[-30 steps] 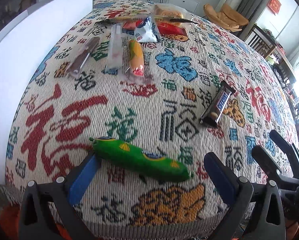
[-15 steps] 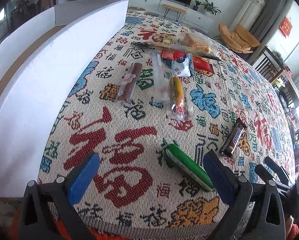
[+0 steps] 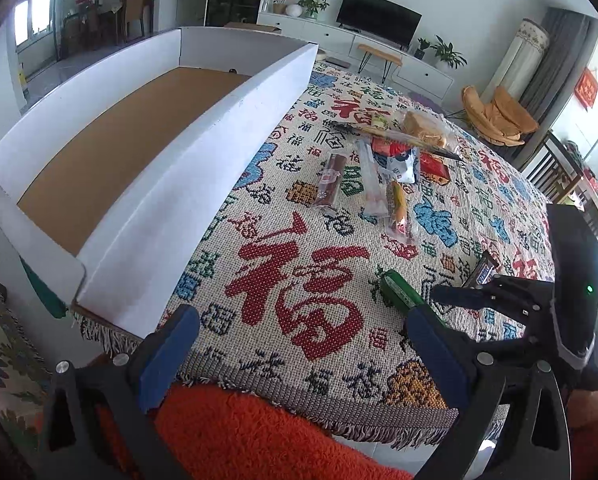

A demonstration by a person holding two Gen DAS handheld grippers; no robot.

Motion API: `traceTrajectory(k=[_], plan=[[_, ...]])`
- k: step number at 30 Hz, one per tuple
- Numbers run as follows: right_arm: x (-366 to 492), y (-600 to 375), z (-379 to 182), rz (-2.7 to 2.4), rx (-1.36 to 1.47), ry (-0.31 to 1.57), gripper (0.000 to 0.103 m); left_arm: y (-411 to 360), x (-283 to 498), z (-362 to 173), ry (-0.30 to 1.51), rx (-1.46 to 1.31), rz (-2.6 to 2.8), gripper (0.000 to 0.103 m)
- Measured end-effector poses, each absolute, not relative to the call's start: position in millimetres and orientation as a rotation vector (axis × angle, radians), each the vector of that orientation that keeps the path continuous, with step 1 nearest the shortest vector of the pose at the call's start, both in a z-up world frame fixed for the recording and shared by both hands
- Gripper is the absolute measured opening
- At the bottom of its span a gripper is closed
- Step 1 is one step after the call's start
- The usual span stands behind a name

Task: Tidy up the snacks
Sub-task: 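Grasp the green cucumber-shaped snack with the right tool, then grasp the Snickers bar with the left tool while the right tool holds the green snack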

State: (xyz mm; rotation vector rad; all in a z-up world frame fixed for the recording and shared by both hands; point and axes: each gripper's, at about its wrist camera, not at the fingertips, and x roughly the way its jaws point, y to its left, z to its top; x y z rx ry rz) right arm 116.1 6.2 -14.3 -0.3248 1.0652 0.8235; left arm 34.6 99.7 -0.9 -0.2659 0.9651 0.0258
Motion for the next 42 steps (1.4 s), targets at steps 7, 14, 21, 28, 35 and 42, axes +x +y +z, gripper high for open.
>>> traceTrajectory(k=[7,14,21,28,35,42], plan=[[129.2,10.4,-22.2,0.79,-0.318,1.151,0.024,95.8,32.8,-7.7,0.981,-0.236,-0.01,0.102],[149.6,-96.9,31.9,0.714,0.142,1.039,0.024,26.3,57.9,-16.5,1.029,-0.097,-0.185,0.102],[142.0,-213.4,29.1,0.399,0.182,1.007,0.024,-99.7,123.4,-38.3,1.042,0.161,-0.4,0.093],[127.2,-250.5,-18.5,0.254,0.106,1.108,0.024,-131.2,159.9,-65.4,1.056,0.219,-0.415,0.071],[124.6,-246.5,-26.9,0.263,0.08,1.095,0.043,-128.9,157.2,-76.8,1.072,0.253,-0.433,0.103],[121.0,-244.7,-22.5,0.248,0.038,1.112,0.044,-147.5,149.1,-62.6,1.068,0.286,-0.489,0.023]])
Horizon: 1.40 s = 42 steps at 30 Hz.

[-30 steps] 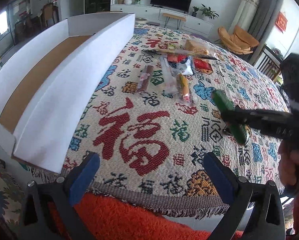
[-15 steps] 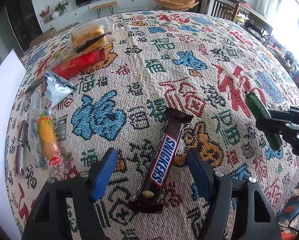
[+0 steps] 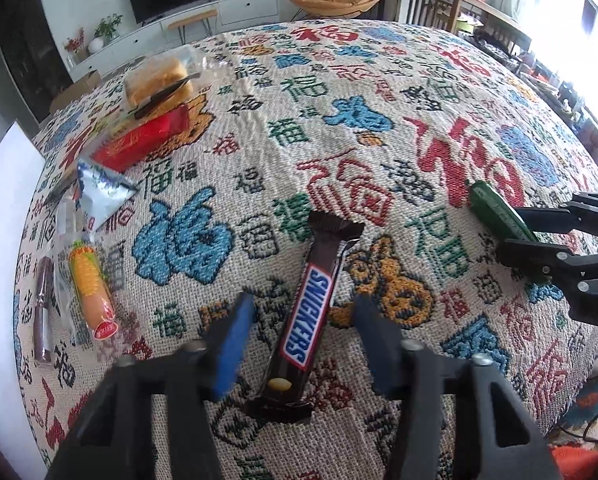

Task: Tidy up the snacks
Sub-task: 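Grasp the Snickers bar with the left tool while the right tool holds the green snack, then drop the Snickers bar and green snack into the white box with both tools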

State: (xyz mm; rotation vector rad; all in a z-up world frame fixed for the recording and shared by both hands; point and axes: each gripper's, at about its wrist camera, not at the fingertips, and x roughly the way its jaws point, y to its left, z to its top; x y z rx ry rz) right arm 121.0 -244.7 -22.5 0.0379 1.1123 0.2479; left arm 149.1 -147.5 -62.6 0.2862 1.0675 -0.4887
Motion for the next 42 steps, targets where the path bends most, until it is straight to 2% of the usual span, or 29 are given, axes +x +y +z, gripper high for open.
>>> traceTrajectory(k=[1,3,8,12,18,23,24,25,26,27,28,29,34,39,42], plan=[[121.5,-244.7,-24.3,0.248,0.028,1.127,0.039,-149.1,148.9,-60.8,1.073,0.279,-0.503,0.017],[120.0,-246.5,-25.7,0.245,0.013,1.144,0.024,-145.3,146.4,-56.9,1.062,0.255,-0.5,0.017],[114.1,-248.1,-12.7,0.3,0.127,1.142,0.023,-82.8,128.3,-28.6,1.022,-0.041,-0.484,0.017],[127.5,-204.8,12.4,0.437,0.152,1.106,0.023,0.4,104.1,25.0,0.916,-0.191,-0.389,0.017],[169.8,-58.1,96.3,0.778,0.151,0.956,0.023,158.6,82.3,95.9,0.804,-0.275,-0.075,0.017],[196.8,88.1,143.0,0.986,0.174,0.932,0.024,249.4,85.9,89.4,0.846,-0.273,0.171,0.018],[202.3,110.8,145.2,1.009,0.199,0.938,0.026,259.1,87.4,84.3,0.861,-0.271,0.219,0.021],[208.0,129.2,146.4,1.028,0.224,0.943,0.029,267.0,88.0,79.9,0.87,-0.28,0.25,0.033],[212.3,140.3,146.8,1.026,0.248,0.942,0.033,272.3,86.6,75.9,0.871,-0.296,0.267,0.055],[215.6,143.6,147.1,1.015,0.278,0.939,0.044,275.1,82.2,73.6,0.859,-0.315,0.277,0.066],[216.8,141.9,146.5,1.006,0.307,0.934,0.048,274.7,74.9,71.9,0.83,-0.33,0.281,0.082],[215.9,135.3,145.7,0.999,0.328,0.924,0.049,271.9,67.4,71.0,0.795,-0.341,0.276,0.087],[203.1,57.3,119.5,0.798,0.187,0.85,0.069,219.2,51.4,56.6,0.791,-0.34,0.126,0.088],[189.9,-57.6,29.5,0.336,-0.026,0.874,0.072,114.1,66.7,24.9,0.869,-0.228,-0.114,0.09],[196.4,-121.5,-11.4,0.148,0.033,0.945,0.072,65.2,94.4,-9.7,0.957,-0.15,-0.141,0.09]])
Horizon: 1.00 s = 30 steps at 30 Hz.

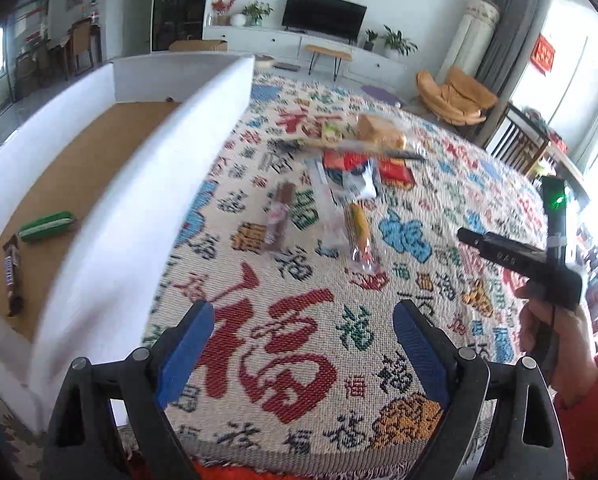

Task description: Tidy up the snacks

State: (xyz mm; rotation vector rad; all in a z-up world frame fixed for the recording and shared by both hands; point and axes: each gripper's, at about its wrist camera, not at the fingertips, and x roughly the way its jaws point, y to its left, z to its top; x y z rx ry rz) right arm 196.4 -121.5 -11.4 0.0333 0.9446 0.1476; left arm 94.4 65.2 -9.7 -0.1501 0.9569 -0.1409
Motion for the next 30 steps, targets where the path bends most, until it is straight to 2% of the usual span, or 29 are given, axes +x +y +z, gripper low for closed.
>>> traceTrajectory(k=[6,8,9,11,13,23,30], plan=[[216.4,-172.8,-30.6,-0.015,0.032,0.957,0.072,33.1,134.5,-58.4,0.984,-0.142,-0.058,0.09],[229.6,-176.5,-34.5,-0.051,0.006,0.956,0.08,32.3,146.9,-68.8,0.984,-0.134,-0.03,0.09],[233.4,-177.6,-36.6,-0.057,-0.004,0.946,0.087,31.5,151.3,-73.1,0.976,-0.125,-0.015,0.091],[239.7,-184.7,-40.4,-0.035,0.04,0.949,0.092,27.6,155.6,-76.7,0.923,-0.073,0.005,0.101],[242.8,-186.1,-40.5,-0.034,0.048,0.955,0.096,23.3,162.8,-79.4,0.935,-0.038,0.006,0.103],[240.4,-183.1,-41.7,-0.031,0.046,0.957,0.097,25.3,169.7,-81.6,0.938,-0.043,-0.016,0.103],[269.9,-191.8,-45.9,0.009,0.038,0.961,0.099,26.3,168.4,-80.9,0.936,-0.051,-0.021,0.103]])
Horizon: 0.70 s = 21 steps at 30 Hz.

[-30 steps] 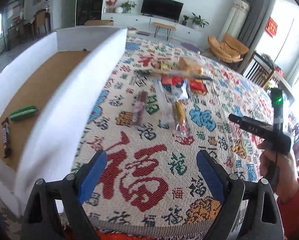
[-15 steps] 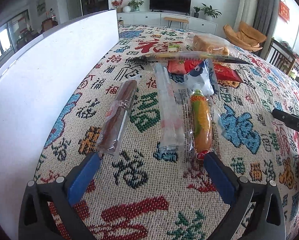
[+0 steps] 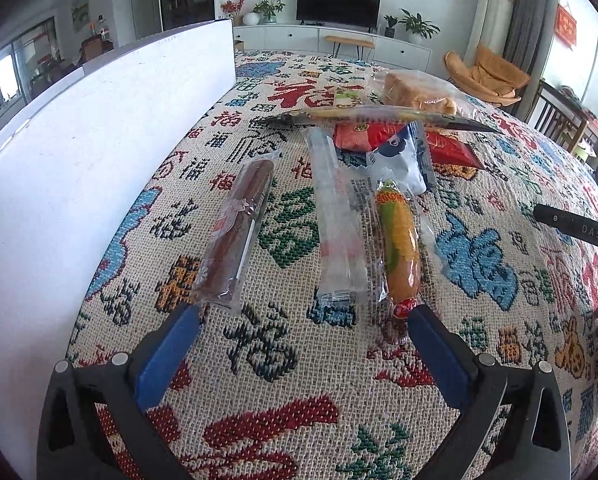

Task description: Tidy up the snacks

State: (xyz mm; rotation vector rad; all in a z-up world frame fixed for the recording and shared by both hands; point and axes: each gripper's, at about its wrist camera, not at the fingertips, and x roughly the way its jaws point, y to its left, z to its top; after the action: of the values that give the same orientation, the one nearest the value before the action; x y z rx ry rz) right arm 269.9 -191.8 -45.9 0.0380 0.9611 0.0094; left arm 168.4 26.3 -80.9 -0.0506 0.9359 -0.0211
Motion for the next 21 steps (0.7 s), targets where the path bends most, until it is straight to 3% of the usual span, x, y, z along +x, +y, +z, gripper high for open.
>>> traceTrajectory(k=[21], plan=[[269.4,-190.2,-46.0,0.007,0.032,0.961,0.099,24.8,167.8,-80.7,0.939,-0.039,-0.02,0.103]])
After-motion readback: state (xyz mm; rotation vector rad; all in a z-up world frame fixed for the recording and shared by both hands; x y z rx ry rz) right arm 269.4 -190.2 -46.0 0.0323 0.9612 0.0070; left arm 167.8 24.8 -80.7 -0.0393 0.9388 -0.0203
